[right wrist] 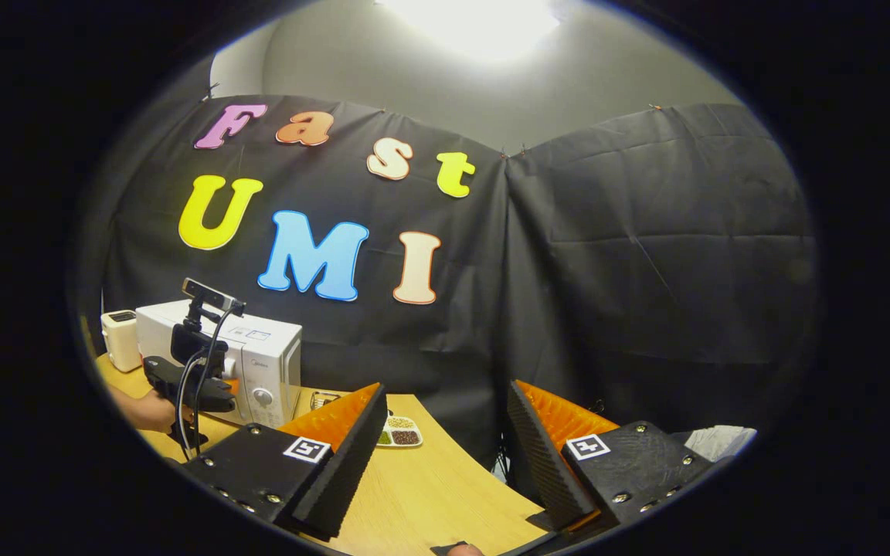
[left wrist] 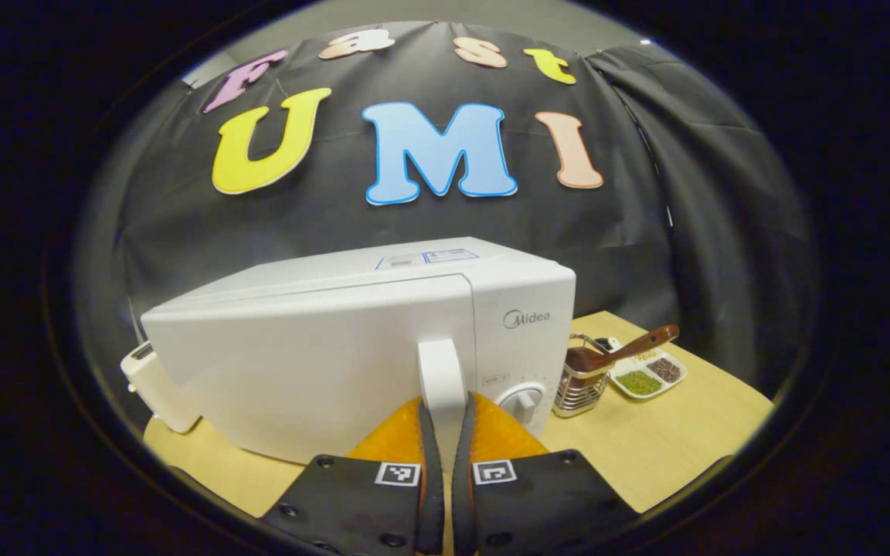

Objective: Open the microwave oven with the left hand, put the food in, and close the microwave oven.

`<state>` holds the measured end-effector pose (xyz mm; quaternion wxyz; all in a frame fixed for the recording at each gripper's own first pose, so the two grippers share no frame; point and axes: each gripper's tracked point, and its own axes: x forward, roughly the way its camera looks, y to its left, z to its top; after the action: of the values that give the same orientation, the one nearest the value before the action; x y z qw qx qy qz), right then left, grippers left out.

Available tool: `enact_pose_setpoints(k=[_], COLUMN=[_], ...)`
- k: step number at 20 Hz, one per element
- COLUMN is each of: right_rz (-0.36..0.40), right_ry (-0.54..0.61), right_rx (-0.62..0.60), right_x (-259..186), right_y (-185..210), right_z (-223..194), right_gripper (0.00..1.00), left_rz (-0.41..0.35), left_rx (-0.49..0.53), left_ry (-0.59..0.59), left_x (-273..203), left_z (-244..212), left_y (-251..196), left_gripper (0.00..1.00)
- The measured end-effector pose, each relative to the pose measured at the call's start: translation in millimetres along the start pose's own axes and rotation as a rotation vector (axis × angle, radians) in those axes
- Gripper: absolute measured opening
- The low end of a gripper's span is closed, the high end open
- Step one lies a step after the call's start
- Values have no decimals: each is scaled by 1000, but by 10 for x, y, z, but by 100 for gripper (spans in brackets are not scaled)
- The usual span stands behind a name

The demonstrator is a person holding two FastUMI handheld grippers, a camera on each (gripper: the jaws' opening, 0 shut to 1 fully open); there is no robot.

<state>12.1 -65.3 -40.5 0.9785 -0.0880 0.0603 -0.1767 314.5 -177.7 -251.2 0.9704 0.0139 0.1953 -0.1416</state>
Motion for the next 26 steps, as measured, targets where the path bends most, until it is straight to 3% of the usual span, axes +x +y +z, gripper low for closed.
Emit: enact_pose_setpoints(k=[6, 19, 26], right_rz=[117, 462, 517], right_ry=[-52, -62, -82], right_rx=[26, 102, 126], right_x=[91, -266, -432], right_y=[59, 223, 631], right_z=[99, -16, 142], right_gripper=[95, 95, 95], left_rz=[7, 171, 188], left_rx=[23, -21, -42], left_ry=[-11, 46, 43], left_x=[-444, -1547, -1959], left_z=[-124, -472, -636], left_y=[76, 598, 931], left_gripper=[10, 10, 11])
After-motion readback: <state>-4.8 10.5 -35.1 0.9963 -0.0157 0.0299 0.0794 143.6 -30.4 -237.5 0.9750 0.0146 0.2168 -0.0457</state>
